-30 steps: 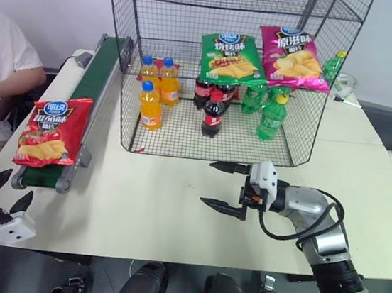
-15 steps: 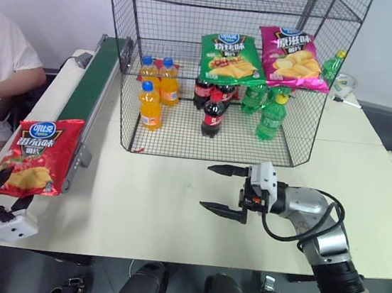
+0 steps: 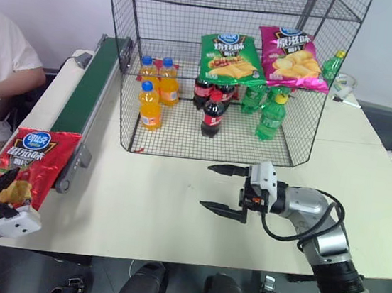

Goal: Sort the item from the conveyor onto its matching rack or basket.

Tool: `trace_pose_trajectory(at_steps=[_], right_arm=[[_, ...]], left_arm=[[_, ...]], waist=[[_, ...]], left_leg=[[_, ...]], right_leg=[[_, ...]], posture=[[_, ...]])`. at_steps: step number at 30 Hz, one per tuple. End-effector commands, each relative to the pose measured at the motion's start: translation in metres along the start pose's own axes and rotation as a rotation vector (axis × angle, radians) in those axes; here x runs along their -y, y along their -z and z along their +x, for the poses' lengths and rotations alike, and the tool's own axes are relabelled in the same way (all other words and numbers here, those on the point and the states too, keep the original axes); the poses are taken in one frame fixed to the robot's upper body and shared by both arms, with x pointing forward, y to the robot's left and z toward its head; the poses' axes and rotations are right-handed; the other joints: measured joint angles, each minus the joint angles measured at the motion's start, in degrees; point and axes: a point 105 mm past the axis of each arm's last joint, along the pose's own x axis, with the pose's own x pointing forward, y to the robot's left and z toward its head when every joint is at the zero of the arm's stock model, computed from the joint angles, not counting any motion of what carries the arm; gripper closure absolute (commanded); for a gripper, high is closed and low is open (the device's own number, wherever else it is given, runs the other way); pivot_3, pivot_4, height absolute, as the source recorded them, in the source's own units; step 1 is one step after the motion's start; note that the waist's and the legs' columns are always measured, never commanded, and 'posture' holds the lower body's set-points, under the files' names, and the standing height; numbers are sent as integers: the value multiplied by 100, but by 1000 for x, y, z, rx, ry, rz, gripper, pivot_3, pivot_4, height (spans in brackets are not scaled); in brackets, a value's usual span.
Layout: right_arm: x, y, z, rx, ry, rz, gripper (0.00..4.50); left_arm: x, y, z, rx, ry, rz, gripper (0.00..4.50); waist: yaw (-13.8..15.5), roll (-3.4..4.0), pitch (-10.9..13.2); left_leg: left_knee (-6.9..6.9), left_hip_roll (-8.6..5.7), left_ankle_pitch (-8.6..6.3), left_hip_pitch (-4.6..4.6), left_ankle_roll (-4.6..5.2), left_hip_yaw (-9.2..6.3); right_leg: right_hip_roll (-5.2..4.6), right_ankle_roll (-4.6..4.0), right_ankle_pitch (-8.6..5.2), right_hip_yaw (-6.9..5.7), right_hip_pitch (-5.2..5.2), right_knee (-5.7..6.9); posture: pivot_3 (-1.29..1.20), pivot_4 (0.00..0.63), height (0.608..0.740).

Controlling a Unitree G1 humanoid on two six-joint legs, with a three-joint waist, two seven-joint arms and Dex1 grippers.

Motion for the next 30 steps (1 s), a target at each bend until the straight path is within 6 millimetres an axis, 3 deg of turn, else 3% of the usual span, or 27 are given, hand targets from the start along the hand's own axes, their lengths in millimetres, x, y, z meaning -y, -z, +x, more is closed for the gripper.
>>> trace_pose_trajectory(at_steps=[1,2,10,12,14,22,26,30], right_arm=[[3,-10,-3,18,15,-54,0],[4,-10,-3,18,19,-54,0],[9,-8,-7,12,49,-67,0],[17,-13,-13,30,108,-100,0],[27,-21,-20,79,205,-157,0],[50,-36,-40,163,510,-289,0],[63,-45,-54,182,653,-369,0],[66,-52,-63,218,759,-387,0]], left_arm=[[-8,5,0,-13,-39,-2,4012],[-8,6,-1,-17,-41,-11,4475],[-28,5,3,-15,-138,-22,4475],[-58,-4,11,20,-227,7,4475],[-83,-19,17,75,-290,34,4475],[-136,-81,44,287,-400,74,4475],[-150,-109,56,373,-437,49,4475],[-163,-161,79,521,-486,-15,4475]], waist=[[0,0,0],[1,0,0],[0,-1,-1],[1,-6,-2],[21,-13,-4],[3,-10,-4],[2,-8,-4],[15,-8,-4]], left_leg=[[0,0,0,0,0,0],[0,0,0,0,0,0],[1,0,1,1,1,0],[1,0,2,1,3,0],[4,0,1,1,0,-1],[5,1,5,16,4,1],[5,0,7,19,3,3],[4,2,13,25,1,1]], right_leg=[[0,0,0,0,0,0],[0,0,0,0,0,0],[0,0,0,0,1,2],[0,0,0,0,1,2],[0,0,0,-1,3,3],[5,0,0,0,18,4],[16,0,1,-1,19,6],[26,1,2,1,23,14]], posture=[[0,150,740],[0,150,740],[0,150,740],[0,150,740],[0,150,740],[0,150,740],[0,150,740],[0,150,740]])
